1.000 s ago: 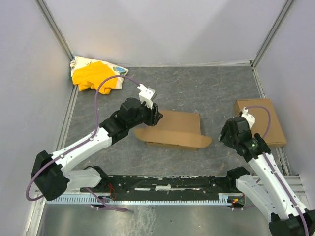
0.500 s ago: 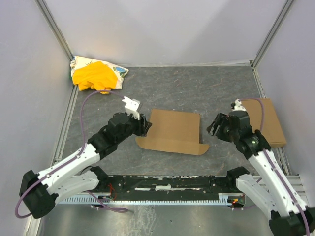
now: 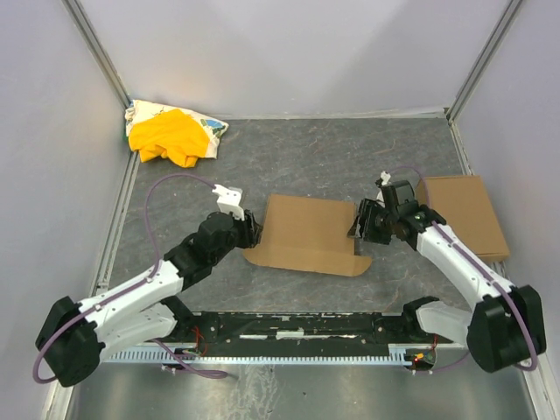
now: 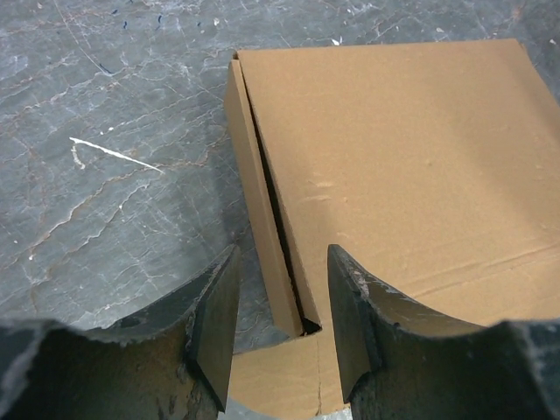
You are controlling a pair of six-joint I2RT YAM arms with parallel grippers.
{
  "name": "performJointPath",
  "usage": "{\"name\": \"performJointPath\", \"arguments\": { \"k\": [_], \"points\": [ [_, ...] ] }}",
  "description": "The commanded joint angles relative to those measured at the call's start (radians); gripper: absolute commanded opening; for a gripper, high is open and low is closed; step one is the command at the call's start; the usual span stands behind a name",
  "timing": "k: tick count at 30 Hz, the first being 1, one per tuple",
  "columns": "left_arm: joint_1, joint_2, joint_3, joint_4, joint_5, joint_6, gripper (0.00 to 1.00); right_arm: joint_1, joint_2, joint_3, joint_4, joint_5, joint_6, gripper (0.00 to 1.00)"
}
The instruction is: Fold the paper box
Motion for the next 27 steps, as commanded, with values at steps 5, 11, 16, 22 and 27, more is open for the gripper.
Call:
{"name": "performJointPath", "arguments": {
  "k": [5,11,16,22,27],
  "points": [
    [-0.004,0.197,0.061,0.098,0.098,0.003,0.52,0.024,0.173,0.083,-0.078,0.028,-0.118,0.60],
    [-0.005,0.338,0.081,0.065,0.176,0.015,0.51,0.077,0.288,0.117,-0.100,0.090,-0.135,0.60],
    [-0.005,0.429,0.128,0.002,0.151,0.016,0.51,0.104,0.354,0.148,-0.108,0.136,-0.144,0.60],
    [-0.005,0.416,0.154,0.022,0.127,0.007,0.51,0.108,0.382,0.187,-0.086,0.162,-0.143,0.60],
    [-0.002,0.445,0.223,0.033,0.066,0.027,0.51,0.108,0.477,0.341,-0.085,0.168,-0.153,0.60]
  ]
}}
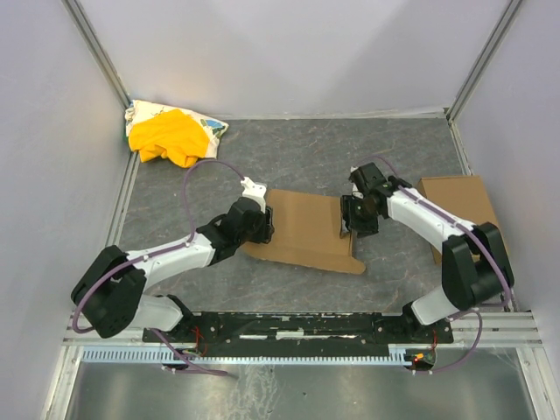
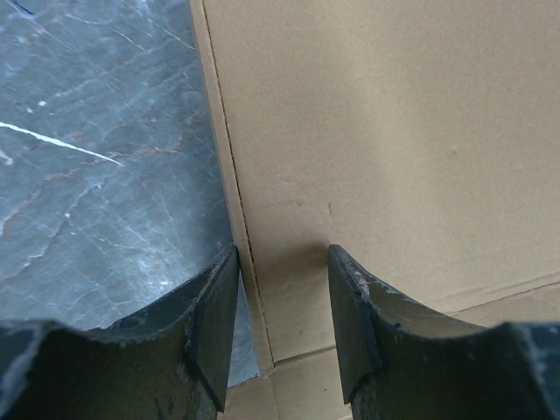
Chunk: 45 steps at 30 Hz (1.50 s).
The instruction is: Fold the paper box
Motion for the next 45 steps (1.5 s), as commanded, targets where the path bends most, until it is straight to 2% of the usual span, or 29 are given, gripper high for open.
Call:
{"name": "performJointPath", "arguments": {
  "k": [1,10,16,22,27,32,35,37,38,39,40,41,42,45],
  "points": [
    [-0.008,0.053,0.106,0.007,-0.033,0.028,0.51,0.011,0.136,0.146,0.066,0.085,-0.027,0.60],
    [0.033,0.261,0.363,-0.048,-0.074,0.013,0.52,-0.001,0.384,0.450,-0.002,0.118,-0.065,0.59],
    [0.083,0.309,0.478,-0.073,-0.059,0.008,0.52,-0.024,0.473,0.601,-0.035,0.100,-0.079,0.59],
    [0.091,0.279,0.538,-0.140,-0.080,0.011,0.52,-0.047,0.459,0.660,-0.058,0.100,-0.082,0.59],
    [0.093,0.203,0.502,-0.167,-0.147,0.008,0.54,-0.054,0.383,0.651,-0.082,0.130,-0.089,0.60],
    [0.094,0.137,0.463,-0.208,-0.221,0.019,0.56,-0.054,0.259,0.590,-0.084,0.162,-0.085,0.62],
    [0.101,0.090,0.448,-0.278,-0.318,-0.035,0.57,-0.053,0.155,0.538,-0.074,0.178,-0.078,0.63],
    [0.105,0.032,0.411,-0.310,-0.359,-0.057,0.62,-0.054,0.045,0.431,0.019,0.165,-0.047,0.62],
    [0.106,-0.008,0.346,-0.288,-0.367,-0.054,0.65,-0.054,-0.010,0.354,0.077,0.142,-0.013,0.60],
    [0.108,-0.057,0.301,-0.242,-0.366,-0.053,0.68,-0.054,-0.072,0.273,0.149,0.112,0.009,0.62],
    [0.112,-0.105,0.224,-0.191,-0.359,-0.064,0.71,-0.056,-0.125,0.176,0.219,0.071,0.036,0.75],
    [0.117,-0.158,0.144,-0.132,-0.348,-0.087,0.73,-0.059,-0.162,0.095,0.279,0.013,0.041,0.94],
    [0.120,-0.206,0.066,-0.074,-0.337,-0.111,0.75,-0.062,-0.190,0.032,0.319,-0.034,0.036,1.00],
    [0.121,-0.312,-0.135,0.106,-0.308,-0.181,0.78,-0.064,-0.234,-0.111,0.412,-0.063,0.025,0.99]
  ]
}}
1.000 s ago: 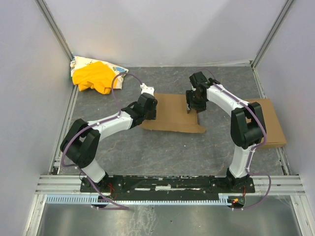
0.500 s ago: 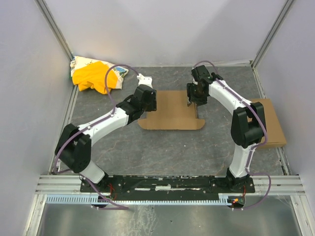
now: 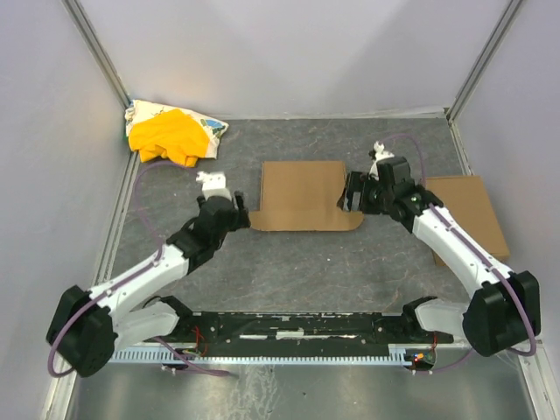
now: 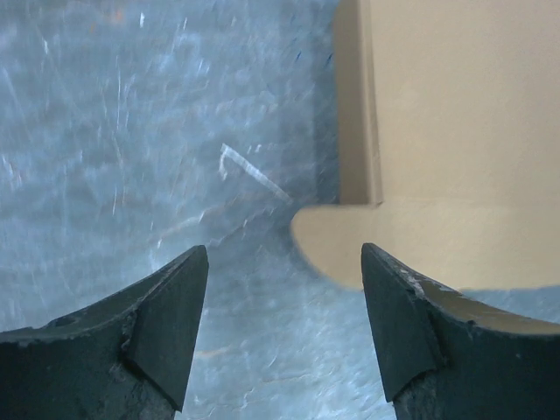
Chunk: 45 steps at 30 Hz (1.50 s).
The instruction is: Fold the paper box
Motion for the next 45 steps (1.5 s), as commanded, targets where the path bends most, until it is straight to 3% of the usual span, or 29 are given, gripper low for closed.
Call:
{"name": "performJointPath", "arguments": {
  "k": [1,4,10,14,21,35,45],
  "points": [
    [0.006,-0.132,-0.241,0.311,-0.004,-0.142,0.78,-0.003,-0.020,-0.200,0.251,-0.103,0.034,0.99],
    [0.007,-0.155,-0.310,0.465,0.037,-0.123,0.81,-0.002,-0.011,-0.238,0.279,-0.113,0.034,0.99],
    [0.007,-0.075,-0.255,0.493,0.089,-0.031,0.86,-0.002,0.004,-0.221,0.259,-0.042,0.006,0.99],
    [0.006,-0.001,-0.227,0.533,0.139,0.004,0.95,0.001,0.031,-0.175,0.207,-0.027,-0.016,0.99],
    [0.005,0.065,-0.180,0.523,0.222,0.011,0.96,0.009,0.105,-0.112,0.149,0.006,-0.051,0.93],
    [0.003,0.235,-0.085,0.416,0.370,0.043,0.98,0.026,0.180,-0.075,0.117,0.049,-0.094,0.96],
    [-0.003,0.247,-0.073,0.394,0.417,0.050,0.98,0.045,0.230,-0.058,0.125,-0.006,-0.098,0.96]
  ]
}}
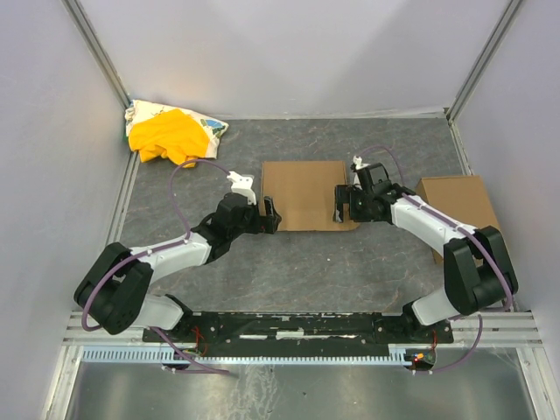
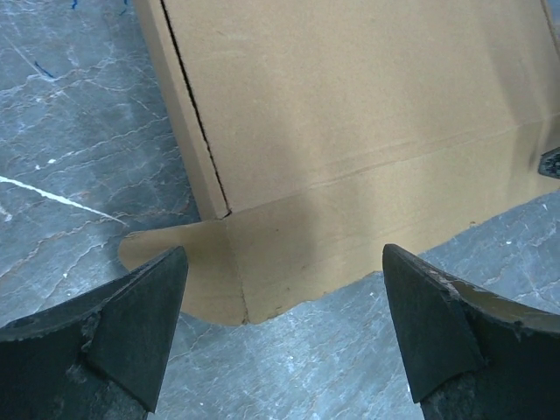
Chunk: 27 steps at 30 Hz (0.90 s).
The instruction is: Fold the paper box
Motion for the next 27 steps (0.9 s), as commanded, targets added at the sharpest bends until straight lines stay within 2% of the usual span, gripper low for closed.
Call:
{"name": "performJointPath", "arguments": {
  "k": [1,17,19,21,23,25,27],
  "points": [
    [-0.008,0.005,0.045,0.004,0.067,0.039,0.98,0.017,0.016,0.049,0.009,-0.040,-0.016,0.96],
    [-0.015,0.026,0.062,-0.057,0.138,0.034,0.97,0.060,0.045,0.072,-0.009,-0.091,-0.022,0.90],
    [-0.015,0.020,0.064,-0.084,0.101,0.039,0.97,0.060,0.040,0.070,-0.011,-0.069,-0.022,0.90],
    [-0.015,0.002,0.063,-0.113,0.003,0.036,0.98,0.060,0.028,0.068,-0.020,-0.016,-0.021,0.92],
    [-0.015,-0.028,0.043,-0.104,-0.092,0.032,0.98,0.060,0.013,0.067,-0.029,0.042,-0.022,1.00],
    [-0.015,-0.064,0.006,-0.051,-0.144,0.021,1.00,0.060,0.002,0.065,-0.026,0.069,-0.028,0.99],
    [-0.015,-0.083,-0.036,0.041,-0.139,0.004,1.00,0.060,0.007,0.069,-0.021,0.076,-0.038,0.99]
  ]
}}
